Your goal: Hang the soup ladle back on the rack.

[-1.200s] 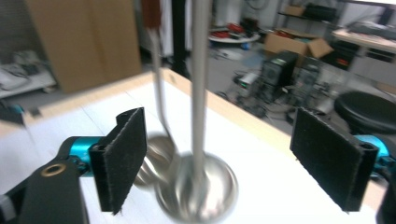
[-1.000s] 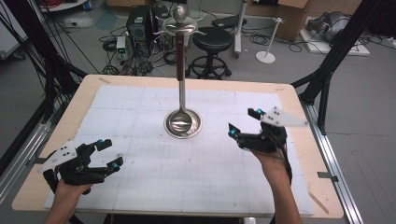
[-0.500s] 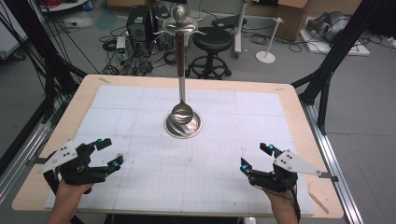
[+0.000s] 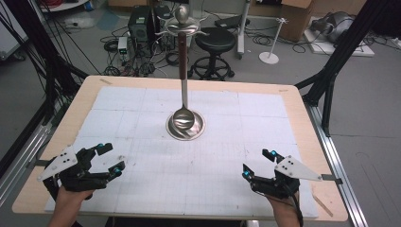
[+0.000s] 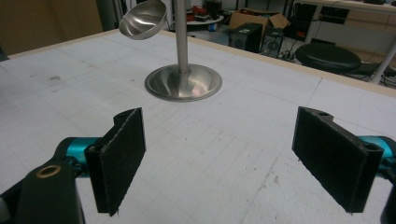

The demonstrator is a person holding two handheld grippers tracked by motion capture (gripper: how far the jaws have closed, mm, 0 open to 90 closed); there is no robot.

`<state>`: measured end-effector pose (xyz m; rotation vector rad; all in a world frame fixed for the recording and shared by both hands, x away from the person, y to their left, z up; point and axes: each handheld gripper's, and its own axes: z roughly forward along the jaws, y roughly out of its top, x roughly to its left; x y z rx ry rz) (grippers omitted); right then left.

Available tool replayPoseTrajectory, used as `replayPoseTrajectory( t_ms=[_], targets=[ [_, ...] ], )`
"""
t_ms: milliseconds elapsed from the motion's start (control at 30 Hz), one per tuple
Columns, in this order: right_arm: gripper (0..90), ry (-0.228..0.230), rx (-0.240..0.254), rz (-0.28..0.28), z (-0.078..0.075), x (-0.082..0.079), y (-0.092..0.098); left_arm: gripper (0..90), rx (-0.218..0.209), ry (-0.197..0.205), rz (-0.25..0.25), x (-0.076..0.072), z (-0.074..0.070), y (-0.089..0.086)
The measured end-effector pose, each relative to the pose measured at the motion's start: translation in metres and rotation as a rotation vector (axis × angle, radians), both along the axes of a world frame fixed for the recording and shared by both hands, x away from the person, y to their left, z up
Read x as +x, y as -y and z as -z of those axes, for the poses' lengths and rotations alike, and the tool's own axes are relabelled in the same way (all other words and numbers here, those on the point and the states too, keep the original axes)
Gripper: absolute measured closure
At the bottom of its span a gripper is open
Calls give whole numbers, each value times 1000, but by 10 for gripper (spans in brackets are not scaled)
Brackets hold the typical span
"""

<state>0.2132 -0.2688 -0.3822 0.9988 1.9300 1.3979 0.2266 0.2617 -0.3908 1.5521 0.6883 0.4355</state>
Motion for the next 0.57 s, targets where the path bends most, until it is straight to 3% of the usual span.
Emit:
replayPoseTrajectory(
  t_ms=[567],
  targets=[
    [163, -18, 8, 5, 2, 2, 5, 185, 18, -19, 8, 3, 4, 5]
  ],
)
